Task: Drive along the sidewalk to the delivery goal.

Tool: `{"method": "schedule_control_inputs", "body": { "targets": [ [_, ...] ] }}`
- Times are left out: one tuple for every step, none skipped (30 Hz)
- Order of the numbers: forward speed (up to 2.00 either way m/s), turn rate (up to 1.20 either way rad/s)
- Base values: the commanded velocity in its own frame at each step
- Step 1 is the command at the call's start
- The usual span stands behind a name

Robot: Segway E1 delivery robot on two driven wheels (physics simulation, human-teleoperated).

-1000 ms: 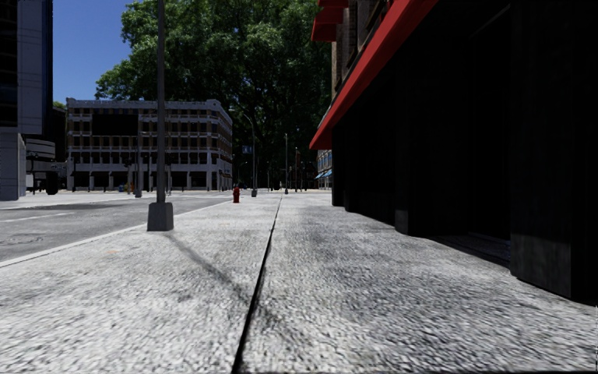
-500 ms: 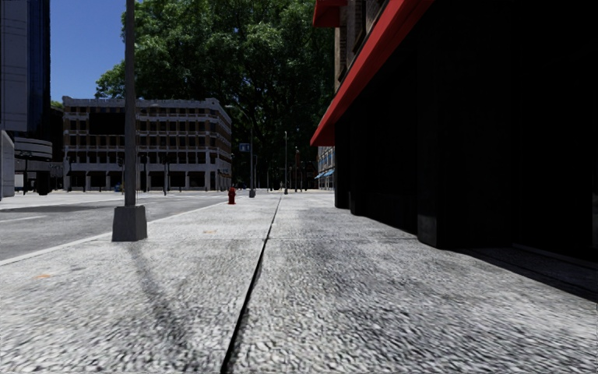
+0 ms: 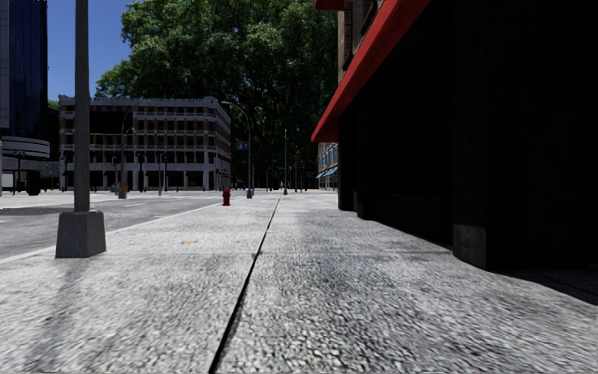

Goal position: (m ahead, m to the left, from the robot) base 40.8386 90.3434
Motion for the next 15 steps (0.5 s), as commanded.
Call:
{"method": "schedule_control_inputs", "body": {
  "targets": [
    [2.0,0.0],
    [2.0,0.0],
    [2.0,0.0],
    [2.0,0.0],
    [2.0,0.0],
    [2.0,0.0],
    [2.0,0.0],
    [2.0,0.0],
    [2.0,0.0],
    [2.0,0.0],
    [2.0,0.0],
    [2.0,0.0],
    [2.0,0.0],
    [2.0,0.0],
    [2.0,0.0]
  ]
}}
